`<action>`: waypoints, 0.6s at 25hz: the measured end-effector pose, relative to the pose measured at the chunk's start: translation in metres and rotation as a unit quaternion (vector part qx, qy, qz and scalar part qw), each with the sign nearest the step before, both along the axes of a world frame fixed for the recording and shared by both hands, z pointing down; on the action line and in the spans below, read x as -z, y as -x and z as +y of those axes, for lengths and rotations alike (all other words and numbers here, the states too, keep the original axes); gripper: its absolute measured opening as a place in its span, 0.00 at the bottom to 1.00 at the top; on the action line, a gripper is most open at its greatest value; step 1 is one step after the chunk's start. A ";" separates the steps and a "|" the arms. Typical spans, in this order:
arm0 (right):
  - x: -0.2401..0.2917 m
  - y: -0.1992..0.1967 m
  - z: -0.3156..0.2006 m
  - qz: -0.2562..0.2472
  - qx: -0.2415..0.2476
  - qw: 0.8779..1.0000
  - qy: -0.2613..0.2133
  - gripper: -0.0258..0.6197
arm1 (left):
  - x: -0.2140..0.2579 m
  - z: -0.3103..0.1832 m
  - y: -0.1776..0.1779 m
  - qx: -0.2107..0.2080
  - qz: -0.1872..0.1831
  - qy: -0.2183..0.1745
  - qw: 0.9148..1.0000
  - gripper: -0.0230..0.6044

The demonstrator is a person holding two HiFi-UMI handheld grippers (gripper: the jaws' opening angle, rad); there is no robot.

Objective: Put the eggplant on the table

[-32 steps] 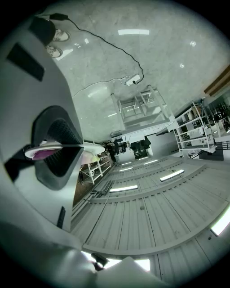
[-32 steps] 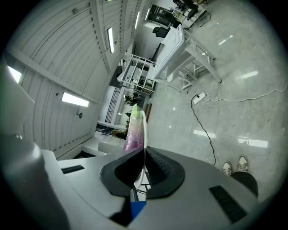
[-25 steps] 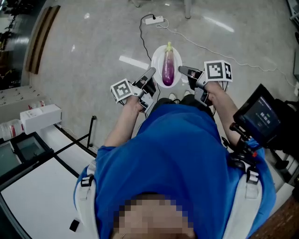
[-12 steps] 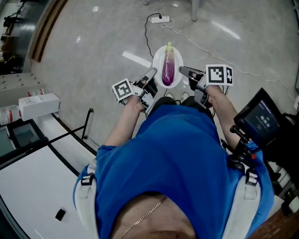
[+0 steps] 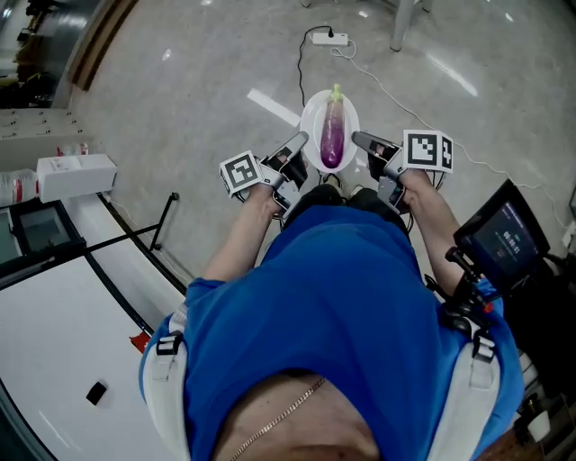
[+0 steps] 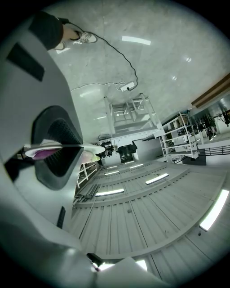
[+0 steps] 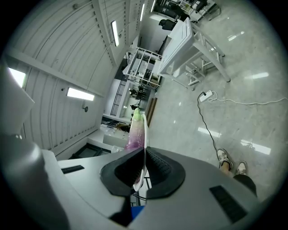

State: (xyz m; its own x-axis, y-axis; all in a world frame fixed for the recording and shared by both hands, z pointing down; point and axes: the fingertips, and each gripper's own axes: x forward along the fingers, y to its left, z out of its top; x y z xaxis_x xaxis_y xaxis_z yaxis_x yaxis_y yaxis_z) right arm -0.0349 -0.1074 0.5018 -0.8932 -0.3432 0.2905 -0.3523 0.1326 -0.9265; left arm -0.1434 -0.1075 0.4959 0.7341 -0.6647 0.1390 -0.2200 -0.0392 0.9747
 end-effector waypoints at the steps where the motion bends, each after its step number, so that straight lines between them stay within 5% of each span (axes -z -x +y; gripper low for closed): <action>1: 0.000 0.000 -0.001 0.001 0.003 1.000 -0.002 0.06 | 0.001 0.000 0.000 0.003 0.001 -0.006 1.000 0.08; 15: -0.002 0.002 -0.004 -0.003 0.007 1.000 -0.001 0.06 | -0.006 -0.002 0.004 0.003 -0.019 -0.007 1.000 0.08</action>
State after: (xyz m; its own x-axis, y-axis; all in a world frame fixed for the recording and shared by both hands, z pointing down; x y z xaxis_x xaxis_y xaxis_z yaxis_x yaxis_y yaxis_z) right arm -0.0374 -0.1110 0.5040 -0.8995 -0.3315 0.2847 -0.3449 0.1384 -0.9284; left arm -0.1470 -0.1096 0.5023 0.7246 -0.6710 0.1569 -0.2569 -0.0517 0.9651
